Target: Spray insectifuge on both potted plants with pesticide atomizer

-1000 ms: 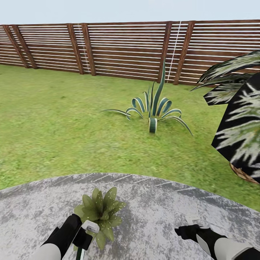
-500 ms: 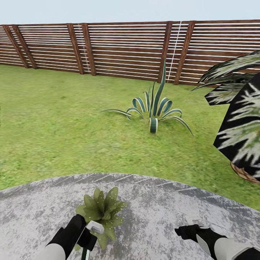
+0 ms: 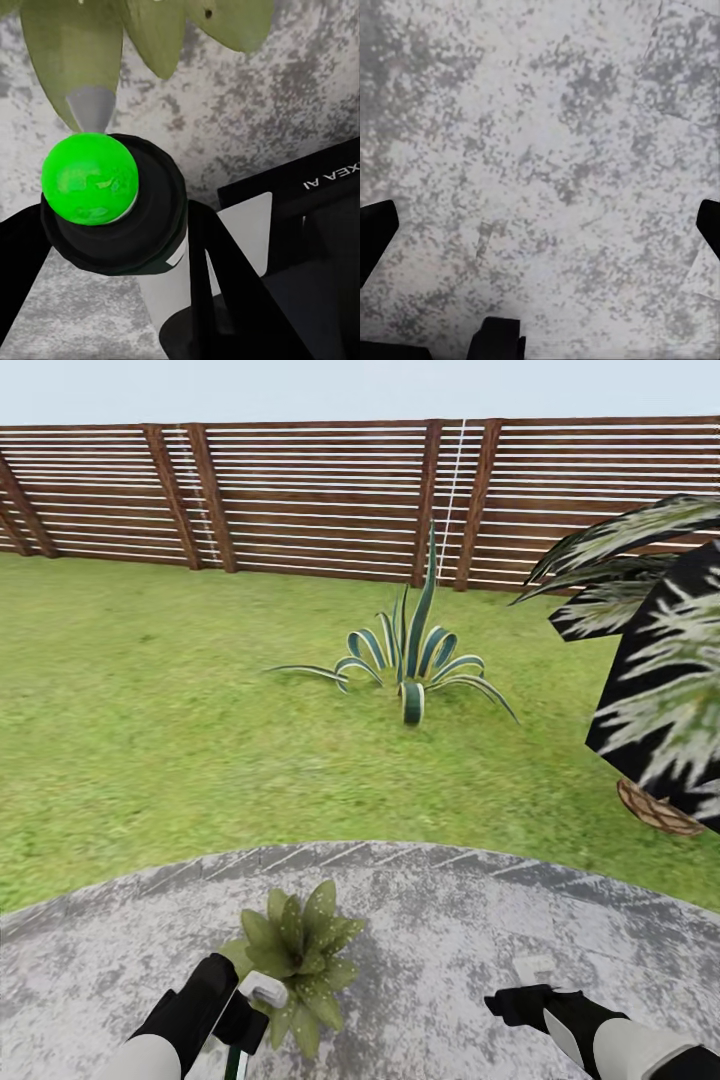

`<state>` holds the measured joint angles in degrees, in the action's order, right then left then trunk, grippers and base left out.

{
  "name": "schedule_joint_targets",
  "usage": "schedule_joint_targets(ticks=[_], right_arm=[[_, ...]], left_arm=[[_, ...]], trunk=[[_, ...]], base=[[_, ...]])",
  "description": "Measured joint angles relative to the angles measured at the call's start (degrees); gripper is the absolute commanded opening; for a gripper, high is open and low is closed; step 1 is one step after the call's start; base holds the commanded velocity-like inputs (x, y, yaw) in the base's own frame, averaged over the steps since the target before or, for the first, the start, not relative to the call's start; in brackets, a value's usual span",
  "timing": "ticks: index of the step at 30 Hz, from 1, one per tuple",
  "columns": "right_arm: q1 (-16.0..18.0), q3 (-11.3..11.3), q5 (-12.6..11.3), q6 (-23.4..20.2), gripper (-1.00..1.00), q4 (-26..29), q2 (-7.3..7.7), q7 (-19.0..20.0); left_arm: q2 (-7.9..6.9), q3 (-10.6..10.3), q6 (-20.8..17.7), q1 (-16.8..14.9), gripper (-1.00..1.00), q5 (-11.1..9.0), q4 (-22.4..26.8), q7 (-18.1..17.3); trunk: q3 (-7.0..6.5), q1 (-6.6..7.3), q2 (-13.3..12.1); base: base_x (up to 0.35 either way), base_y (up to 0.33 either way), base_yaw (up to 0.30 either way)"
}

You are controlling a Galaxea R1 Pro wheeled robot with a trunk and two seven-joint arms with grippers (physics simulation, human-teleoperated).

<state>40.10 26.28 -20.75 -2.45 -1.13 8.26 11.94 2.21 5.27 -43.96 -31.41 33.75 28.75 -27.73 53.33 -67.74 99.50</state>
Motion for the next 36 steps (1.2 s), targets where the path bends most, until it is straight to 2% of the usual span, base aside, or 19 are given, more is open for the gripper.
schedule_joint_targets(ticks=[10,19,31,36], right_arm=[[0.0,0.0,0.0,0.0,1.00,0.0,0.01,0.0],[0.0,-0.1,0.0,0.0,1.00,0.0,0.00,0.0],[0.0,-0.1,0.0,0.0,1.00,0.0,0.00,0.0],[0.0,-0.1,0.0,0.0,1.00,0.0,0.00,0.0]], left_arm=[[-0.03,0.1,0.0,0.0,-1.00,0.0,-0.1,0.0],[-0.09,0.1,0.0,0.0,-1.00,0.0,0.1,0.1],[-0.17,0.0,0.0,0.0,-1.00,0.2,-0.2,0.1],[-0.30,0.0,0.0,0.0,-1.00,0.4,-3.3,0.1]], trunk=[[0.00,-0.01,0.0],[0.00,0.02,0.0],[0.00,0.00,0.0],[0.00,-0.01,0.0]], base=[[-0.131,0.163,-0.086],[0.048,0.306,-0.153],[0.006,0.027,-0.196],[-0.051,0.165,-0.013]])
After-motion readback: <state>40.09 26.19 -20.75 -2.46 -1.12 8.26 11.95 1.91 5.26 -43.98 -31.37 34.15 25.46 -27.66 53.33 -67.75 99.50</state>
